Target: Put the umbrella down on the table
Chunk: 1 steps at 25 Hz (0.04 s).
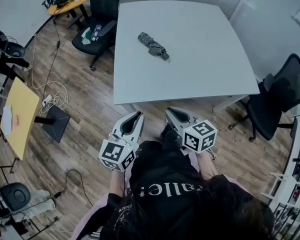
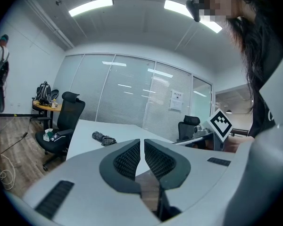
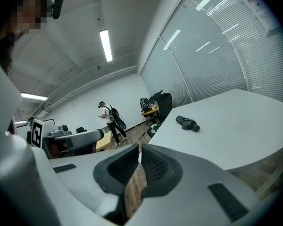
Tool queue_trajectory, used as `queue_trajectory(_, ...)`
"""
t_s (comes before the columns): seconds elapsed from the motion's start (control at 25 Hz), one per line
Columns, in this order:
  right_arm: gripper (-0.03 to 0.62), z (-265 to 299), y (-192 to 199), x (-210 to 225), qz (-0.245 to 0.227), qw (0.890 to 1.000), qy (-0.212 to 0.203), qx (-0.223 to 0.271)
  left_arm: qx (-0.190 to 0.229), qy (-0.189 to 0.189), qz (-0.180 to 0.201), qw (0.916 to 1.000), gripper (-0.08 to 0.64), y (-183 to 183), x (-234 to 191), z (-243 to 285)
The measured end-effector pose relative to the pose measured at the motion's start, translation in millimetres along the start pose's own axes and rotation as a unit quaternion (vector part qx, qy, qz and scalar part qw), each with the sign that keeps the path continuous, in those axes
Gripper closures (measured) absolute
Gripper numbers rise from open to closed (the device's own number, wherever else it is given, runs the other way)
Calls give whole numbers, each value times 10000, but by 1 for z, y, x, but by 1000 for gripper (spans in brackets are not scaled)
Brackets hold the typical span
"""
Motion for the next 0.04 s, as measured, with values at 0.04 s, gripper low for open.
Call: queue_trajectory(0.04,560,-1,0,0,-1,10000,-2,6,0,-3,12,10000,531,0,0,1)
Point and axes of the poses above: the fingertips, and each gripper's own axes: z forward along the fingers, x to its right, y out of its underside, the point moved 8 cm from there along -z, backward along the fingers, and after that the axes turned 2 degrees about -y, right-handed, at the moved point
